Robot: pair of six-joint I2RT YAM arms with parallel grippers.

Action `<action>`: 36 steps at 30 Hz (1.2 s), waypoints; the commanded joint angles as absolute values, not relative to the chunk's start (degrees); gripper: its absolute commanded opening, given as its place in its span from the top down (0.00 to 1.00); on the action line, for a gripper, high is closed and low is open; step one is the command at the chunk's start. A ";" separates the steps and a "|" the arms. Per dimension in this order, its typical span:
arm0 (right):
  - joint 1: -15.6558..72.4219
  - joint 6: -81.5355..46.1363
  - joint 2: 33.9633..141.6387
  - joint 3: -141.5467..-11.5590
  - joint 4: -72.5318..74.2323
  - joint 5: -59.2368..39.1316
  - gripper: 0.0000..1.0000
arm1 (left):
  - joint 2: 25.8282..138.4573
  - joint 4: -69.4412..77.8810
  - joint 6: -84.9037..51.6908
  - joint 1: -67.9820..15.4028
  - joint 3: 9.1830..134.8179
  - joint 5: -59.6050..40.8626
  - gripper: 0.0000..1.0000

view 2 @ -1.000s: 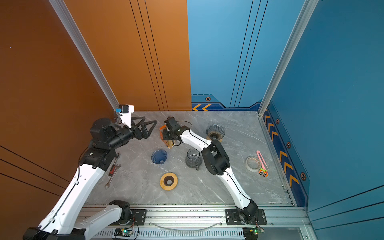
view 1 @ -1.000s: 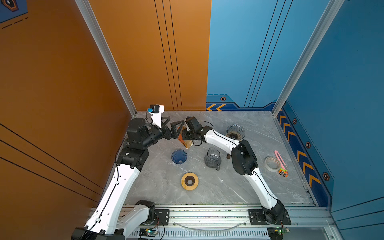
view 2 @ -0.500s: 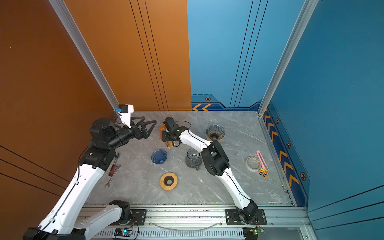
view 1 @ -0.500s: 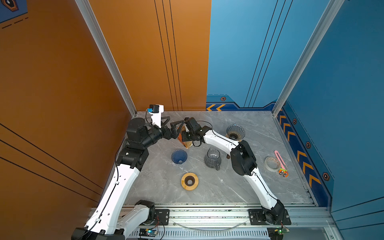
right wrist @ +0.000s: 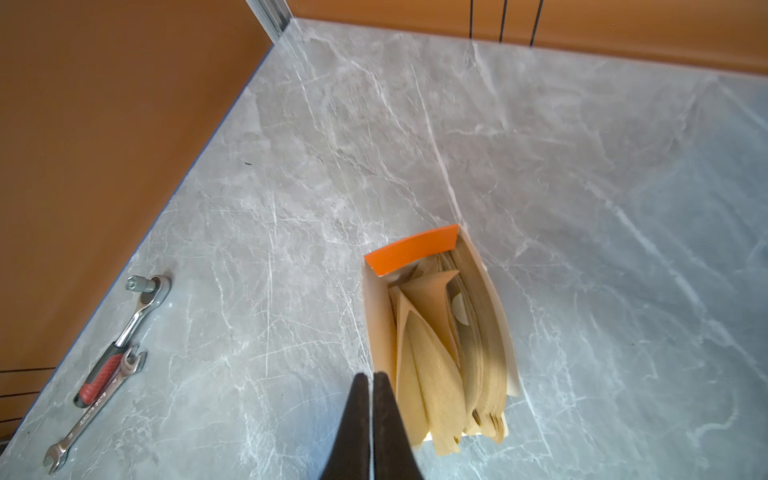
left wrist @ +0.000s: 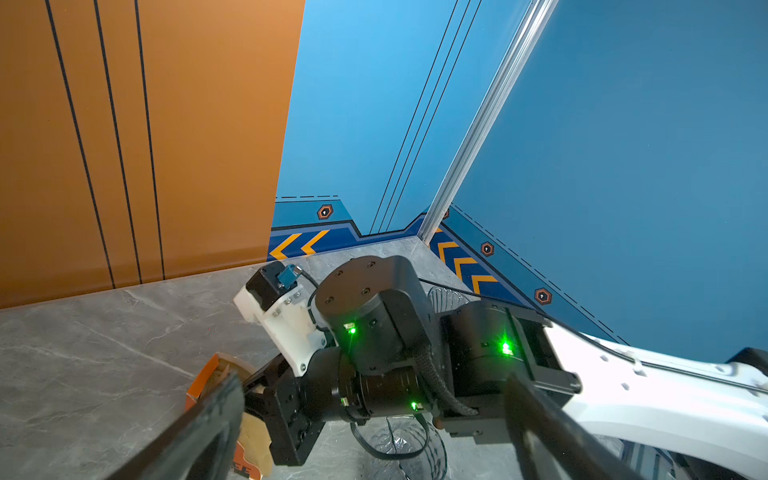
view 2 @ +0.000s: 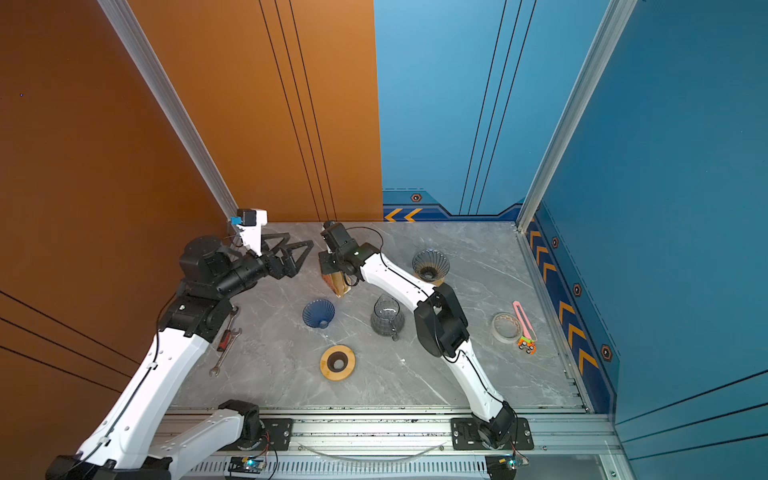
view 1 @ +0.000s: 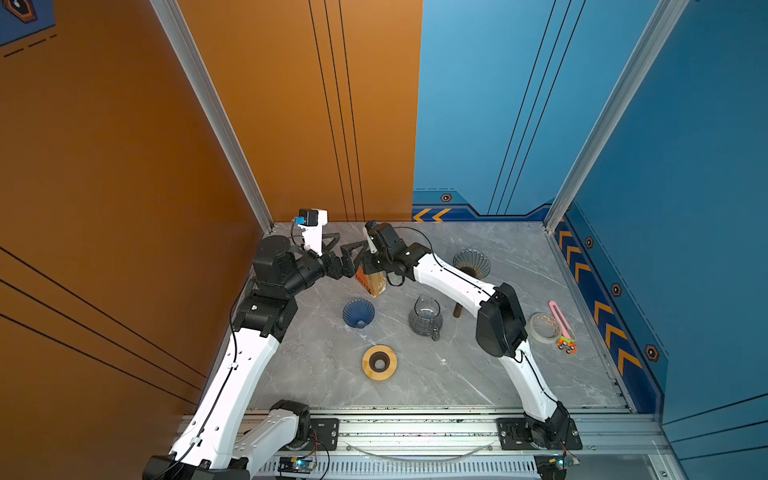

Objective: Place the coffee filter in the dripper

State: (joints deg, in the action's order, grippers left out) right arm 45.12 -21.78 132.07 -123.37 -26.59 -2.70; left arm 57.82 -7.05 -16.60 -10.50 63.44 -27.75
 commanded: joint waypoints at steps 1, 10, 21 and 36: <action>45.08 -20.53 131.26 -122.87 -28.92 -1.12 0.98 | 56.60 -6.06 -17.23 -10.08 63.44 -29.27 0.02; 44.85 -21.55 127.55 -117.68 -26.05 -3.91 0.81 | 56.93 -6.06 -17.74 -10.06 63.36 -27.63 0.02; 47.28 -20.45 105.79 -88.98 -15.50 -3.24 0.72 | 60.13 -8.07 -20.26 -10.59 63.94 -19.95 0.02; 47.37 -22.74 65.93 -57.49 -16.37 0.52 0.41 | 68.42 -37.44 -19.42 -28.45 76.57 19.71 0.02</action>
State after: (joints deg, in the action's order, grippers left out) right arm 48.10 -22.20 69.84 -60.47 -15.42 -0.99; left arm 66.26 -30.33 -19.00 -26.98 74.61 11.35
